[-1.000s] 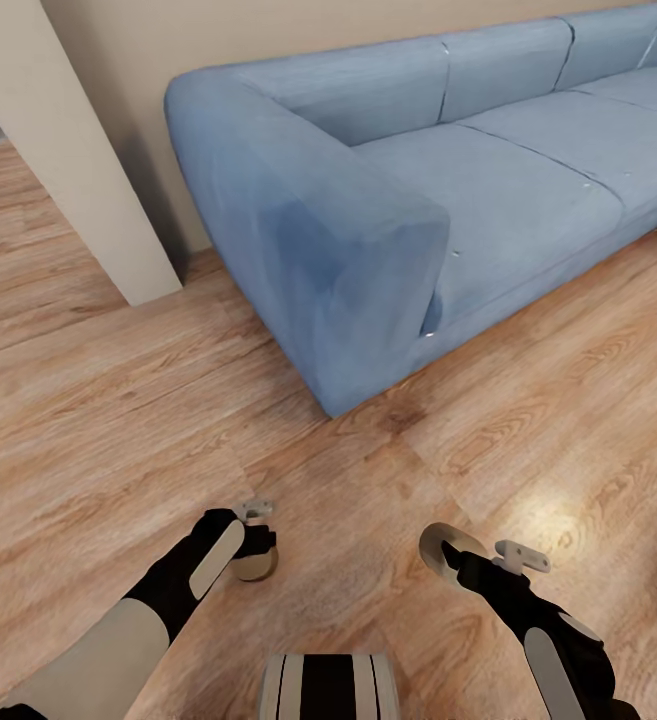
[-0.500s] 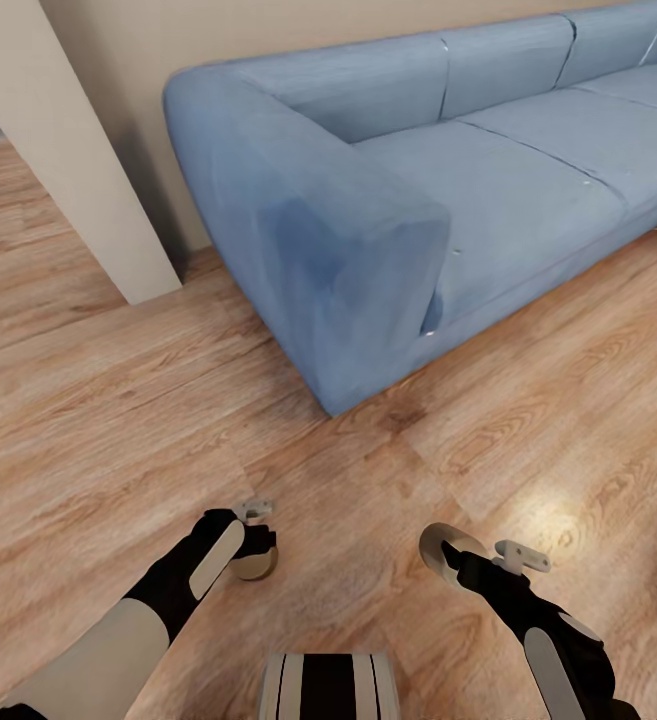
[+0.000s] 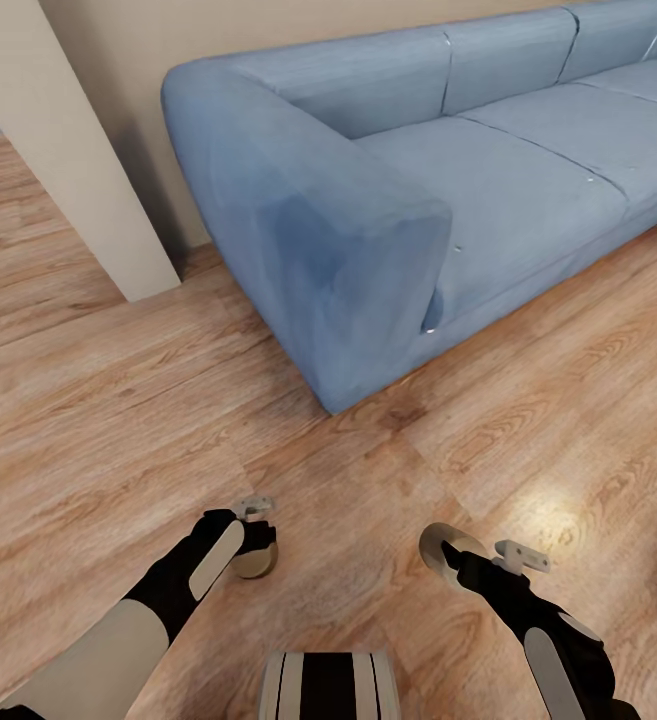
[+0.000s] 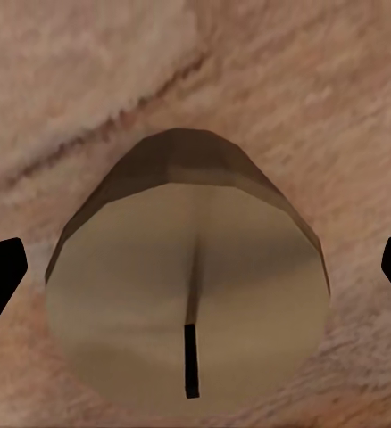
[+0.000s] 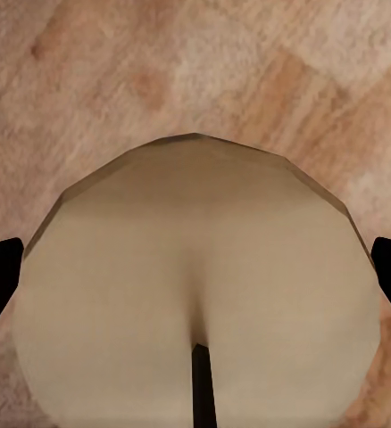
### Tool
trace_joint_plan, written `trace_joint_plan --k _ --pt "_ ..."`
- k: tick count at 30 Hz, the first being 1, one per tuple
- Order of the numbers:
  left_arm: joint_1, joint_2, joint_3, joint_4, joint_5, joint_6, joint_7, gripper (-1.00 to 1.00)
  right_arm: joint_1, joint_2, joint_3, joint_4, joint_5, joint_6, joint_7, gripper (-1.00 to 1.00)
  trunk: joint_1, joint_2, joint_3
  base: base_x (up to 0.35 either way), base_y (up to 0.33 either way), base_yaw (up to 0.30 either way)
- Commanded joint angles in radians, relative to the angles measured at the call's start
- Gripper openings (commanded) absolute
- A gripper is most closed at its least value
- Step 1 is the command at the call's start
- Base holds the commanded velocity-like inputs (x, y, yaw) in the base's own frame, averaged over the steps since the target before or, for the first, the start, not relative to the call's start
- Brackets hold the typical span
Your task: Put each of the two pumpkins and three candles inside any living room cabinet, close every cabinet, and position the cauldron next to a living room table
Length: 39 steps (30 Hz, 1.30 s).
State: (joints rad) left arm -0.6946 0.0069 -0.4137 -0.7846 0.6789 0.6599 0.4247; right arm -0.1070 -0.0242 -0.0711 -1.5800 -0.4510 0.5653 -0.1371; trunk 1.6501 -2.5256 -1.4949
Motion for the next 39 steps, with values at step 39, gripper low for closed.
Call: trace_joint_plan --k 39 --pt "0.000 0.001 -0.004 0.000 0.009 -0.002 0.008 1.00 0.026 -0.003 -0.216 -0.005 -0.012 0.083 0.626 -1.00 0.003 -0.002 -0.028 0.000 0.000 0.000"
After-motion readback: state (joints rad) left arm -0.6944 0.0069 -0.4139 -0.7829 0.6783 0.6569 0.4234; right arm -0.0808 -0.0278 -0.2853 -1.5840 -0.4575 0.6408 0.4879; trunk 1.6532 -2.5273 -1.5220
